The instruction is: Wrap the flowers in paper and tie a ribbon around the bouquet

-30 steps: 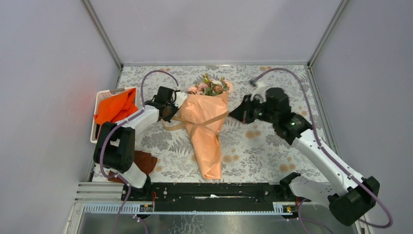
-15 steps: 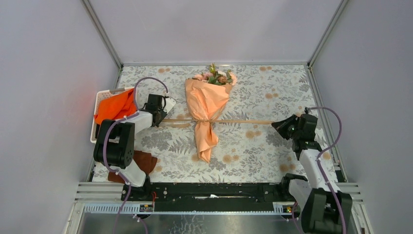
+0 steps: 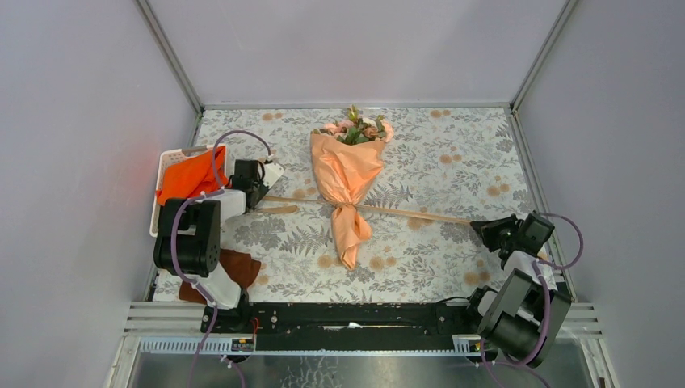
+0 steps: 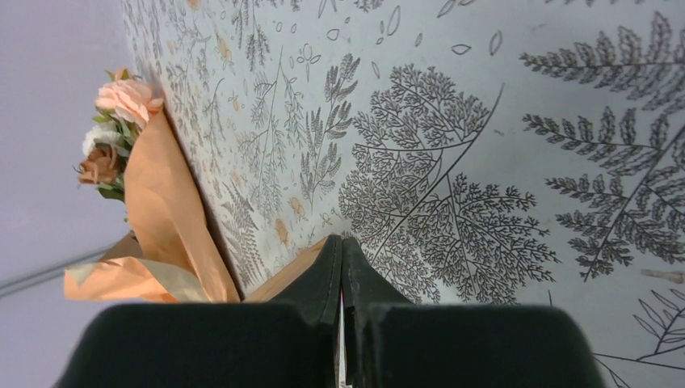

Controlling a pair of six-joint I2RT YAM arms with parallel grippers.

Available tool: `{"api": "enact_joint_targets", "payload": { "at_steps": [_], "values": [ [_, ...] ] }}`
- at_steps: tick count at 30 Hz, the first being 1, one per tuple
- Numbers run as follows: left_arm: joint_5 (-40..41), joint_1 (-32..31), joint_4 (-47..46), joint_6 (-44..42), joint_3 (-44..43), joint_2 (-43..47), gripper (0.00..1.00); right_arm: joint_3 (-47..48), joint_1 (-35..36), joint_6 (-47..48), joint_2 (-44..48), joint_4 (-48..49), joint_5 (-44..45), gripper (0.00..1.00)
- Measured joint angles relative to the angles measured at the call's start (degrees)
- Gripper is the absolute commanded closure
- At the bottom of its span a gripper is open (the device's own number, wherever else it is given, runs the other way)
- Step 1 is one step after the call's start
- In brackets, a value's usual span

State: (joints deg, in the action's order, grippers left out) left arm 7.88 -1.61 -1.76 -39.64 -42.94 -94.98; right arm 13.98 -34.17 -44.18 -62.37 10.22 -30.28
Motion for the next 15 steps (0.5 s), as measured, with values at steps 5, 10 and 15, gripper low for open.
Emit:
{"api": "enact_joint_targets", "payload": {
  "at_steps": [5,10,15],
  "values": [
    [-3.67,1.01,5.16,-0.44,-1.36,0.98,0.62,4.11,7.02,4.61,2.84,-3.19,3.30,1.00],
    [-11.45,-4.00,19.61,0.68,-9.81,2.38,0.26,18.34,27.91,9.46,5.75,-4.76,5.22,1.00],
    [-25.22,-15.19,31.15,2.56,-24.41,4.90,0.02,32.24,47.25,12.11,3.32,-4.42,1.57,1.00]
  ]
}}
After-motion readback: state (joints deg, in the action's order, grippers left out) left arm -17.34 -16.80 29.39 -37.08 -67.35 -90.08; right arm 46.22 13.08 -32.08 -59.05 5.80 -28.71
